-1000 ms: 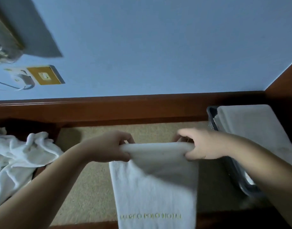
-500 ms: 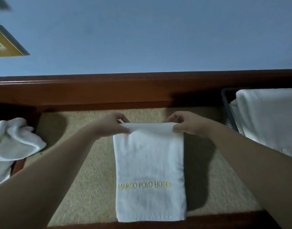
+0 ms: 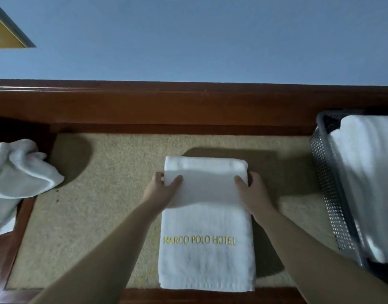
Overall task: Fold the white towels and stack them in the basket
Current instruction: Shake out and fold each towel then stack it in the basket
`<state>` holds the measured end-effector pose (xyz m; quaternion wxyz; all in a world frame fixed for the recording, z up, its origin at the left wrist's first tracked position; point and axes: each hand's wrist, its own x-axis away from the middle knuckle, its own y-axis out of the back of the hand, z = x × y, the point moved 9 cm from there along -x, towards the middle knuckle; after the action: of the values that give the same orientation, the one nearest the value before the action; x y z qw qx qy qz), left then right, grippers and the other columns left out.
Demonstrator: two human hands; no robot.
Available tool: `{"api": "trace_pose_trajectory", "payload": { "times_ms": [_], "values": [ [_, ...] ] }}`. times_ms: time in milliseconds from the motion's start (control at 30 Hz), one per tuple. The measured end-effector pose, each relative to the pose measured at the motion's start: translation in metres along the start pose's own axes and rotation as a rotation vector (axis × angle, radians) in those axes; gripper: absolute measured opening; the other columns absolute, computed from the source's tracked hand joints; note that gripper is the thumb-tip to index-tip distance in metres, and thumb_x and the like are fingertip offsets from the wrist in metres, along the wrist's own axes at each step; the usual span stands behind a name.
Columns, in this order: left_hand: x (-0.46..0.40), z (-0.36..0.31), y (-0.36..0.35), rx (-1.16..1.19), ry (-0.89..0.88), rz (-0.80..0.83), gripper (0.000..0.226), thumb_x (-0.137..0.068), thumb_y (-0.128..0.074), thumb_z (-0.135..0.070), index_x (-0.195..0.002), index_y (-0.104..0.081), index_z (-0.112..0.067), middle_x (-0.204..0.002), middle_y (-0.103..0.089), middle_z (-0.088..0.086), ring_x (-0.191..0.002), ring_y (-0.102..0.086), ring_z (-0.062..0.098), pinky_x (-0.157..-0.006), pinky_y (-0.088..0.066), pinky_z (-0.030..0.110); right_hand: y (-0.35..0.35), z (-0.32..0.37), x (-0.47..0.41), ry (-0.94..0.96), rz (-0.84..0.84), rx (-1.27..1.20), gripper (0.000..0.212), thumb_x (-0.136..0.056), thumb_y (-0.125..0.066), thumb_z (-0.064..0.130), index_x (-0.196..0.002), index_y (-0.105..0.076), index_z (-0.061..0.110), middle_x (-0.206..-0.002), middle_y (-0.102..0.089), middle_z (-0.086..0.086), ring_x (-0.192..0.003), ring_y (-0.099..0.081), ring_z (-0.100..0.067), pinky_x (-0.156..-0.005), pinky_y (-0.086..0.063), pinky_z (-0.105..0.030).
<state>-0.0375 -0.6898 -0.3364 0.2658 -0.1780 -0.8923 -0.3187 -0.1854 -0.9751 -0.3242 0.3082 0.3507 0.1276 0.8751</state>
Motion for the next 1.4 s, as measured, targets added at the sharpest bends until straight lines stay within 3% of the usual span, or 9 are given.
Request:
{"api": "trace_pose_trajectory", "payload": {
  "times_ms": [200,367,500,700,867,1067,1233,1333,1400],
  "values": [
    [0.053,0.043,-0.016,-0.200,0.093,-0.004,0.056,-0.102,-0.047,-0.063,-0.122,-0.054,-0.011,-0.103,-0.062,0.003,-0.088,-0.060,0.024,-0.070,-0.043,0.035,0.000,-0.052,0.046,-0.081,-0.091,0.073,0.030,-0.102,-0.056,0.044,-0.116,-0.060,0.017,-0.107,-0.067,-0.004,-0.093,-0.066,-0.021,-0.082,-0.056,-0.042],
    [0.087,0.053,-0.026,-0.166,0.125,-0.009,0.050,-0.104,-0.026,-0.064,-0.107,-0.042,-0.016,-0.094,-0.061,0.005,-0.076,-0.064,0.018,-0.054,-0.047,0.031,-0.008,-0.071,0.070,-0.114,-0.029,0.102,0.033,-0.109,-0.040,0.049,-0.106,-0.052,0.018,-0.100,-0.062,-0.008,-0.084,-0.066,-0.021,-0.063,-0.049,-0.032],
    [0.103,0.025,-0.022,-0.152,0.035,-0.061,0.042,-0.107,-0.028,-0.057,-0.100,-0.037,-0.017,-0.087,-0.060,0.003,-0.071,-0.063,0.017,-0.049,-0.040,0.030,-0.003,-0.047,0.076,-0.035,-0.045,0.106,0.030,-0.111,-0.038,0.041,-0.091,-0.042,0.019,-0.092,-0.057,-0.010,-0.079,-0.060,-0.024,-0.062,-0.043,-0.033],
    [0.130,-0.030,-0.013,-0.152,-0.120,-0.115,0.039,-0.109,-0.031,-0.051,-0.096,-0.039,-0.015,-0.082,-0.055,-0.001,-0.067,-0.055,0.013,-0.052,-0.035,0.032,0.035,-0.010,0.089,0.013,-0.079,0.167,0.030,-0.110,-0.042,0.040,-0.093,-0.045,0.015,-0.099,-0.059,-0.010,-0.098,-0.062,-0.031,-0.076,-0.039,-0.035],
    [0.166,-0.097,-0.029,-0.105,-0.261,-0.032,0.039,-0.111,-0.030,-0.046,-0.101,-0.042,-0.011,-0.084,-0.057,-0.002,-0.069,-0.058,0.010,-0.051,-0.036,0.025,0.113,0.020,0.116,0.078,-0.208,0.158,0.037,-0.109,-0.045,0.041,-0.110,-0.055,0.006,-0.114,-0.064,-0.020,-0.110,-0.062,-0.036,-0.078,-0.036,-0.033],
    [0.204,-0.213,-0.087,0.000,-0.458,0.054,0.040,-0.109,-0.033,-0.051,-0.101,-0.040,-0.013,-0.089,-0.055,-0.006,-0.074,-0.055,0.011,-0.065,-0.041,0.036,0.256,0.067,0.124,0.230,-0.411,0.172,0.041,-0.109,-0.046,0.039,-0.081,-0.045,0.009,-0.079,-0.053,-0.007,-0.078,-0.051,-0.031,-0.067,-0.030,-0.038],
    [0.235,-0.319,-0.164,0.096,-0.590,0.150,0.036,-0.110,-0.037,-0.046,-0.107,-0.037,-0.010,-0.097,-0.055,-0.004,-0.089,-0.061,0.021,-0.072,-0.045,0.037,0.393,0.092,0.093,0.264,-0.535,0.256,0.044,-0.109,-0.044,0.043,-0.082,-0.050,0.010,-0.084,-0.060,-0.010,-0.083,-0.057,-0.030,-0.070,-0.035,-0.036],
    [0.246,-0.360,-0.214,0.168,-0.612,0.206,0.032,-0.110,-0.041,-0.042,-0.116,-0.037,-0.011,-0.104,-0.057,-0.002,-0.090,-0.060,0.011,-0.075,-0.047,0.035,0.459,0.097,0.073,0.262,-0.573,0.326,0.042,-0.111,-0.043,0.040,-0.083,-0.052,0.009,-0.088,-0.057,-0.013,-0.084,-0.053,-0.028,-0.070,-0.032,-0.035],
    [0.247,-0.375,-0.248,0.209,-0.603,0.237,0.029,-0.110,-0.044,-0.039,-0.121,-0.038,-0.013,-0.114,-0.058,0.000,-0.099,-0.062,0.014,-0.084,-0.051,0.037,0.491,0.094,0.063,0.251,-0.592,0.344,0.041,-0.111,-0.043,0.038,-0.087,-0.055,0.006,-0.089,-0.057,-0.014,-0.086,-0.054,-0.030,-0.070,-0.031,-0.035]
  ]
}}
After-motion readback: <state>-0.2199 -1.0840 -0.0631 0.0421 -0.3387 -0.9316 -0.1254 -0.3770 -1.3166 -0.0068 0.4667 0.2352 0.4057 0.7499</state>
